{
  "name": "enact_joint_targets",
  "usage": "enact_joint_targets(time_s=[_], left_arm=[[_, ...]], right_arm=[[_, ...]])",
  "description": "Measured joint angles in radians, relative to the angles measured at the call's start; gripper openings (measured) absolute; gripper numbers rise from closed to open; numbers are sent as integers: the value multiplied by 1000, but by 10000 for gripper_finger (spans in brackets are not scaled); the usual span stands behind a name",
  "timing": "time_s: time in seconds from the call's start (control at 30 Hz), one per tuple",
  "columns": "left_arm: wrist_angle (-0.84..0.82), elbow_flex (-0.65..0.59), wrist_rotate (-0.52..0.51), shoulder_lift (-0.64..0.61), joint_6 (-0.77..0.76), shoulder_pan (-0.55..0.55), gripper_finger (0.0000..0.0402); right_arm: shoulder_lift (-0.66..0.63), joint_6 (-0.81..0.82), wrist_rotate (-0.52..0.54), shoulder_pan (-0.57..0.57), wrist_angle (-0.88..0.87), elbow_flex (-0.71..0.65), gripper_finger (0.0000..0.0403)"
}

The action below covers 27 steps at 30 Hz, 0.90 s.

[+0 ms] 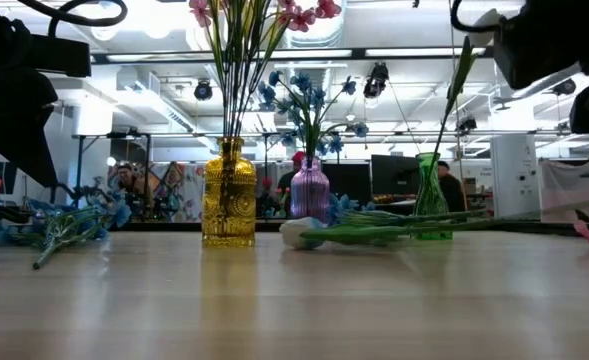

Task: Sort flowers into vase by color
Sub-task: Put the left white flower into the green flower vase

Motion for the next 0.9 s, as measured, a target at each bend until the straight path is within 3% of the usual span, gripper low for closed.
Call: enact_joint_targets(time_s=[0.27,0.53,0.77,0.9], left_arm=[[0,0,0,0,0,0,235],[0,0,0,0,0,0,235],[0,0,0,0,0,0,235],[0,0,0,0,0,0,235]], right_arm=[[0,34,8,20,-1,31,90],[0,-152,289,5,68,45,136],[0,-317,427,-51,256,-2,139],[0,-372,451,-91,301,-6,147]])
